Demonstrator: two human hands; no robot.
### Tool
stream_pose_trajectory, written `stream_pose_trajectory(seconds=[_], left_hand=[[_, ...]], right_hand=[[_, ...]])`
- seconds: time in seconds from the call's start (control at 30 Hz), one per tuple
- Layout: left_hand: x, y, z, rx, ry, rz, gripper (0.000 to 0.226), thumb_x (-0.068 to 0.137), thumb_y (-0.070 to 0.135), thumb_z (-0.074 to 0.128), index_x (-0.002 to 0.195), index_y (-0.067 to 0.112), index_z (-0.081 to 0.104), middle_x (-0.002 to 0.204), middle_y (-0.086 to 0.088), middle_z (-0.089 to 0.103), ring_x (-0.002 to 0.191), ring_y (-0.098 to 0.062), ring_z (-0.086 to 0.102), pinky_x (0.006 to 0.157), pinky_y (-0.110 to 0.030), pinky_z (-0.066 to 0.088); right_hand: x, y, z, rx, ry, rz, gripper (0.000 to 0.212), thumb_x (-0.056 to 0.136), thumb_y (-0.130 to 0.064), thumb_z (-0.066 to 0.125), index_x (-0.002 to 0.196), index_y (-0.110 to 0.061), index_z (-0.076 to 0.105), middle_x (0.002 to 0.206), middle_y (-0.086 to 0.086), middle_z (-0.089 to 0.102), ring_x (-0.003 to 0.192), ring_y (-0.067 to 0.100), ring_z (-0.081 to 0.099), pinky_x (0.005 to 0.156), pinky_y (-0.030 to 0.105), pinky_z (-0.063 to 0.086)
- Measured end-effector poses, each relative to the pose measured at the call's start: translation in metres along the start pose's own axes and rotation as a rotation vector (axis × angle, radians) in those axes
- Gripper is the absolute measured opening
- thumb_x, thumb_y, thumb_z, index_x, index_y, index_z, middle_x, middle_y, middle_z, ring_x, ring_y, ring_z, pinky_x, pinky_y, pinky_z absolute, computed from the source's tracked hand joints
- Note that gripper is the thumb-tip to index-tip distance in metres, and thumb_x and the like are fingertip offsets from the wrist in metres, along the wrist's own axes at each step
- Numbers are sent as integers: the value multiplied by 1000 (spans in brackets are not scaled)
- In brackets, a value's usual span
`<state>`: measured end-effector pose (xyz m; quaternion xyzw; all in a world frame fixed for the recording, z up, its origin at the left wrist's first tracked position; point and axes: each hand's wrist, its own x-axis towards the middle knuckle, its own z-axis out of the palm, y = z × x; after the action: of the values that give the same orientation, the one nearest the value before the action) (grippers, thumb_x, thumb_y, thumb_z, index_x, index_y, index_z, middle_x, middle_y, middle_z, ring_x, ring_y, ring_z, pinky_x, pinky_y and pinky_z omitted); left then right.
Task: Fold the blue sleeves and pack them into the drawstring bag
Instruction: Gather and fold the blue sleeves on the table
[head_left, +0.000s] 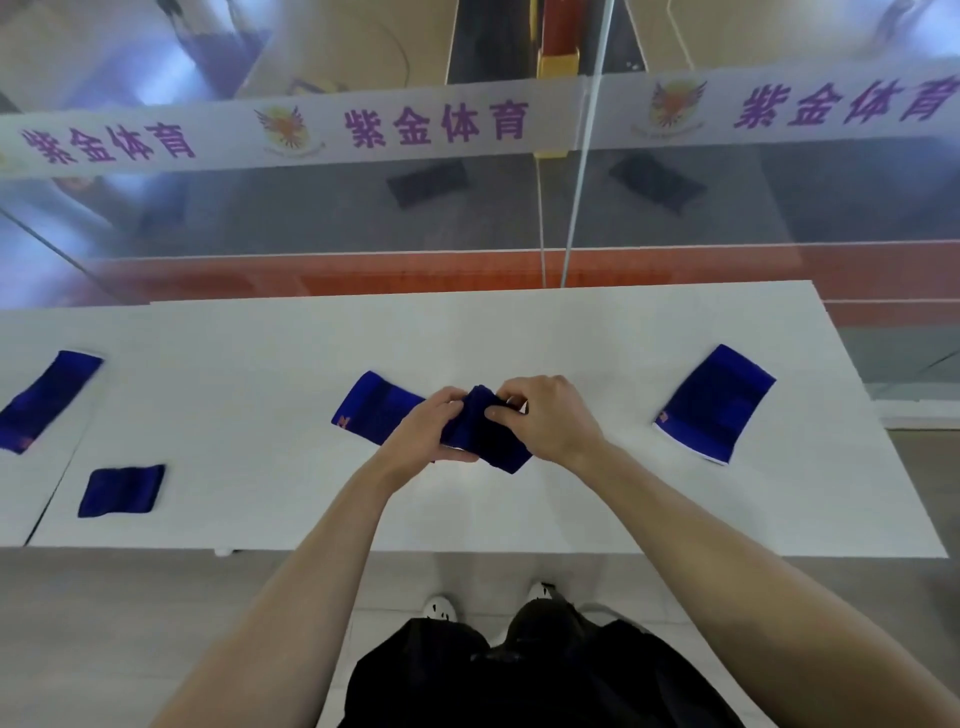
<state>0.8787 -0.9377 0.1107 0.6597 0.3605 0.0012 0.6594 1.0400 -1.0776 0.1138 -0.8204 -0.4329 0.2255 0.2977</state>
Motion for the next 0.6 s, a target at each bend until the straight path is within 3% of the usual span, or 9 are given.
stream_pose_trajectory(seconds=[0.13, 0.23, 0.37, 0.6], left_hand=[[-2, 4, -6, -19, 30, 19, 29, 116, 20, 44, 126, 17, 71, 118, -14, 79, 116, -35, 76, 78, -29, 64], [-7, 5, -9, -25, 35, 47, 16, 112, 29, 61, 125, 25, 70, 111, -3, 82, 108, -25, 78, 88, -35, 63], [-5, 3, -12, 110, 42, 120, 25, 106, 20, 74, 127, 29, 65, 105, -1, 85, 99, -22, 82, 89, -39, 61], [-2, 9, -19, 187, 77, 150, 22, 105, 22, 76, 124, 22, 65, 98, -1, 85, 83, -19, 82, 76, -30, 60]], right_hand=[[2, -11, 5, -8, 19, 3, 21, 99, -36, 73, 83, -22, 74, 73, -7, 71, 68, 17, 63, 62, 30, 50], [4, -16, 10, 6, 48, 16, 28, 99, -34, 73, 74, -24, 66, 65, -9, 65, 62, 13, 60, 58, 26, 44], [5, -25, 13, 41, 86, 24, 24, 99, -33, 74, 77, -31, 65, 66, -14, 64, 61, 7, 60, 57, 19, 40], [10, -27, 10, 13, 140, 8, 19, 96, -41, 77, 92, -22, 79, 80, -9, 76, 73, 15, 70, 69, 36, 61]])
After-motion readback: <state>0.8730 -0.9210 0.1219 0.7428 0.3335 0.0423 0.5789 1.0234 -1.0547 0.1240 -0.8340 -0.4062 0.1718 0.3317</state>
